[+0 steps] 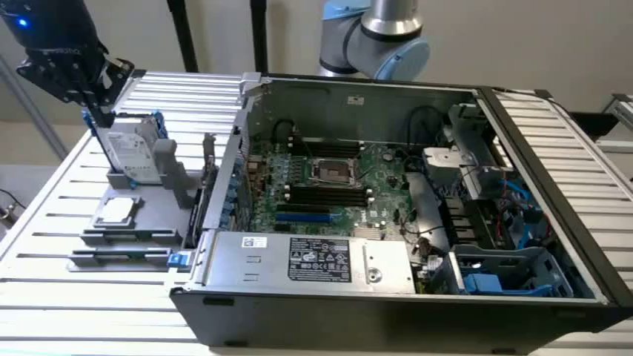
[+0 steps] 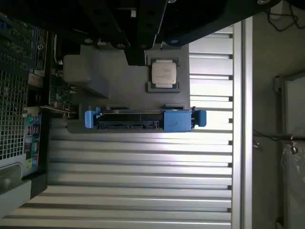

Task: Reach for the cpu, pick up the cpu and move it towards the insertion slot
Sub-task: 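Pick up the cpu and move it towards the insertion slot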

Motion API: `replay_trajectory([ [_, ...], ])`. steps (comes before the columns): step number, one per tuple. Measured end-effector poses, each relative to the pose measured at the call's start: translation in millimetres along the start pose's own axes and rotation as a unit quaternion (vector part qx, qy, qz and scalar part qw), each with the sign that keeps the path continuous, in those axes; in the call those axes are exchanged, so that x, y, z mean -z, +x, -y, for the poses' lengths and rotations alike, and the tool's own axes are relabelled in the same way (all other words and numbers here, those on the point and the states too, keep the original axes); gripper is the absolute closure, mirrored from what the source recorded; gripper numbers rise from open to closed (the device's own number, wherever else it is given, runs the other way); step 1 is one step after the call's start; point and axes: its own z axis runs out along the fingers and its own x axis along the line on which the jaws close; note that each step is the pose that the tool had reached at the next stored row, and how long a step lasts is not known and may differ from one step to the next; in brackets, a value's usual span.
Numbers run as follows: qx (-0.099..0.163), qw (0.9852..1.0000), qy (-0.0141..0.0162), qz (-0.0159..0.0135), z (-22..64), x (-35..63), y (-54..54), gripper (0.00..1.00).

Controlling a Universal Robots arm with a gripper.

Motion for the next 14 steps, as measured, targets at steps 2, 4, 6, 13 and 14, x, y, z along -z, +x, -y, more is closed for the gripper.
replay_trajectory([
  [2,0.000,1.0000,0.0000,0.0000,0.0,0.0,0.0,0.89],
  [4,0.000,1.0000,0.0000,0.0000,0.0,0.0,0.0,0.89],
  [6,0.000,1.0000,0.0000,0.0000,0.0,0.0,0.0,0.89],
  [13,0.000,1.0000,0.0000,0.0000,0.0,0.0,0.0,0.89],
  [14,0.000,1.0000,0.0000,0.0000,0.0,0.0,0.0,0.89],
])
